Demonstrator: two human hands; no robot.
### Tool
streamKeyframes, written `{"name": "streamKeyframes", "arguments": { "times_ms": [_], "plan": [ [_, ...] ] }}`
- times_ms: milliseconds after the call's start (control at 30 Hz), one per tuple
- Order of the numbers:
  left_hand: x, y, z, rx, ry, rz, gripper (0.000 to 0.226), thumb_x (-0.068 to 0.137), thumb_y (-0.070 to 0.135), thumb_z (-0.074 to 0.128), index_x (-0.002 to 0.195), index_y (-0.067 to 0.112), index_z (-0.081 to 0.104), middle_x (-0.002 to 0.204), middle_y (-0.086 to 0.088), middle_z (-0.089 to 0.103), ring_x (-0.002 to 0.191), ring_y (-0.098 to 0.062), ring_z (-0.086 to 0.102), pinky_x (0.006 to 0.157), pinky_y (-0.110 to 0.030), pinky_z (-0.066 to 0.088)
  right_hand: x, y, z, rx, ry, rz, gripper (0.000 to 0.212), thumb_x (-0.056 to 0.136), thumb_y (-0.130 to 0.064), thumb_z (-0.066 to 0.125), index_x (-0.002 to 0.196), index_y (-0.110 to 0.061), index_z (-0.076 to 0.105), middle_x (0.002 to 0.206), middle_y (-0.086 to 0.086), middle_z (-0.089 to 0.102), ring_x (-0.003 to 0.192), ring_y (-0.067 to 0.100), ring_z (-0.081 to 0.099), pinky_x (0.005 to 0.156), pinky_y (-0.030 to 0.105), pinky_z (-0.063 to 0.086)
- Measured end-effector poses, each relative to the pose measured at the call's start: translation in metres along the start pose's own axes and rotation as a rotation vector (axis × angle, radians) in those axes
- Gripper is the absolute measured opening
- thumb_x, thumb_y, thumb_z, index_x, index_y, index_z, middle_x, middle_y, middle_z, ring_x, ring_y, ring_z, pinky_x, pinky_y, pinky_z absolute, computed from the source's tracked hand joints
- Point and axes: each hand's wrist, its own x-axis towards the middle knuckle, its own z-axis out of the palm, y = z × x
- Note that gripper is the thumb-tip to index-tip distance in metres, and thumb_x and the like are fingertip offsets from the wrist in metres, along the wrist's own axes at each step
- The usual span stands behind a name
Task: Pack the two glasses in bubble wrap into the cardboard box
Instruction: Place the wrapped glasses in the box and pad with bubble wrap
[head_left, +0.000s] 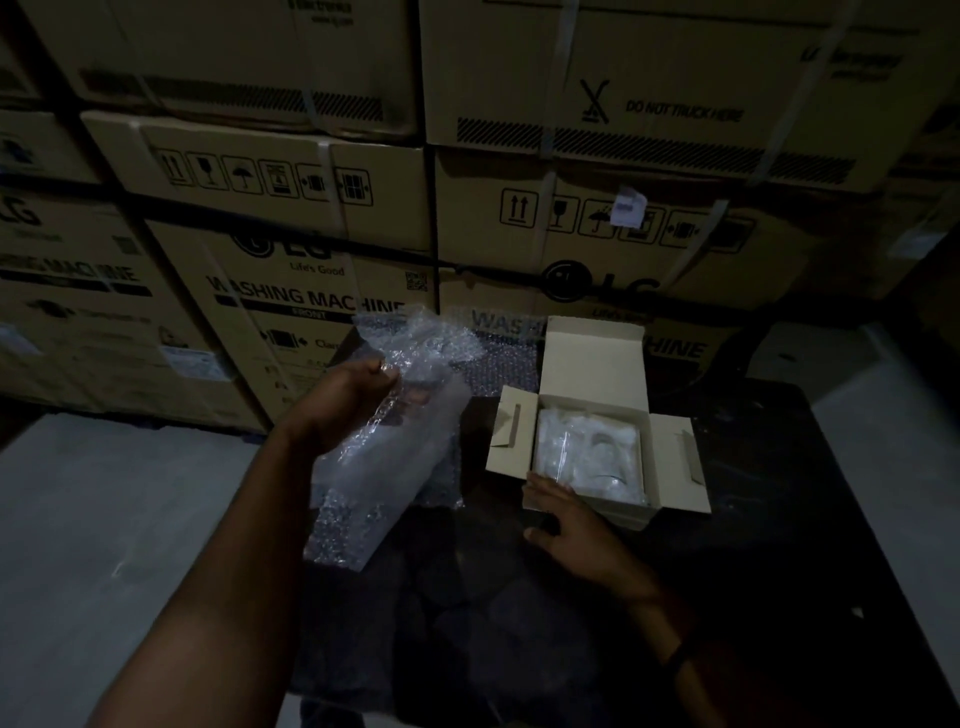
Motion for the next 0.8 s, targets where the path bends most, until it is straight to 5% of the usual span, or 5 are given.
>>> {"name": "streamKeyframes", "arguments": {
  "times_ms": [167, 400, 533, 633, 800],
  "plan": [
    [-0.001, 0.027, 0.027, -0.11, -0.142, 0.056, 0.015, 0.086, 0.015, 0.055, 0.093, 0.001, 0.055, 0.086, -0.01, 0.058, 0.073, -0.015, 0.06, 0.071, -0.027, 0.052, -0.005, -0.031, -0.029, 0.546, 0.127, 0.112, 0.057, 0.086, -0.014, 0.068, 0.138, -0.01, 0.045, 0.136, 0.007, 0.052, 0.11, 0.011, 0.059, 0.075, 0.007, 0.046],
    [0.017, 0.017, 0.059, 0.142, -0.324, 0.011, 0.007, 0.09, 0.008, 0.057, 0.085, 0.003, 0.056, 0.077, -0.004, 0.063, 0.072, -0.016, 0.056, 0.071, -0.029, 0.044, 0.016, -0.049, -0.063, 0.447, 0.138, -0.116, 0.089, 0.068, -0.024, 0.082, 0.138, -0.037, 0.03, 0.146, -0.02, 0.034, 0.134, -0.006, 0.031, 0.107, 0.011, 0.028],
    [0.021, 0.02, 0.07, 0.21, -0.229, 0.057, 0.015, 0.091, 0.001, 0.057, 0.081, 0.009, 0.065, 0.073, 0.004, 0.068, 0.067, -0.005, 0.059, 0.064, -0.017, 0.046, 0.023, -0.055, -0.063, 0.429, 0.102, -0.151, 0.035, 0.076, -0.004, 0.076, 0.108, -0.014, 0.065, 0.112, -0.002, 0.066, 0.107, 0.004, 0.059, 0.092, 0.013, 0.043],
    [0.025, 0.02, 0.072, 0.216, -0.063, 0.084, 0.008, 0.091, 0.007, 0.059, 0.086, 0.005, 0.065, 0.073, -0.001, 0.066, 0.062, -0.008, 0.056, 0.058, -0.02, 0.043, 0.018, -0.059, -0.059, 0.664, 0.099, -0.04, 0.016, 0.083, 0.008, 0.063, 0.083, -0.008, 0.065, 0.073, -0.006, 0.072, 0.073, 0.003, 0.067, 0.07, 0.018, 0.052],
    [0.029, 0.016, 0.076, 0.083, 0.173, 0.011, 0.019, 0.097, 0.026, 0.052, 0.105, 0.014, 0.065, 0.1, -0.005, 0.067, 0.086, -0.015, 0.063, 0.072, -0.028, 0.049, 0.013, -0.058, -0.071, 1.015, 0.168, 0.101, 0.003, 0.093, -0.003, 0.053, 0.091, -0.003, 0.052, 0.083, 0.015, 0.07, 0.06, 0.023, 0.067, 0.053, 0.03, 0.055]
  ]
}}
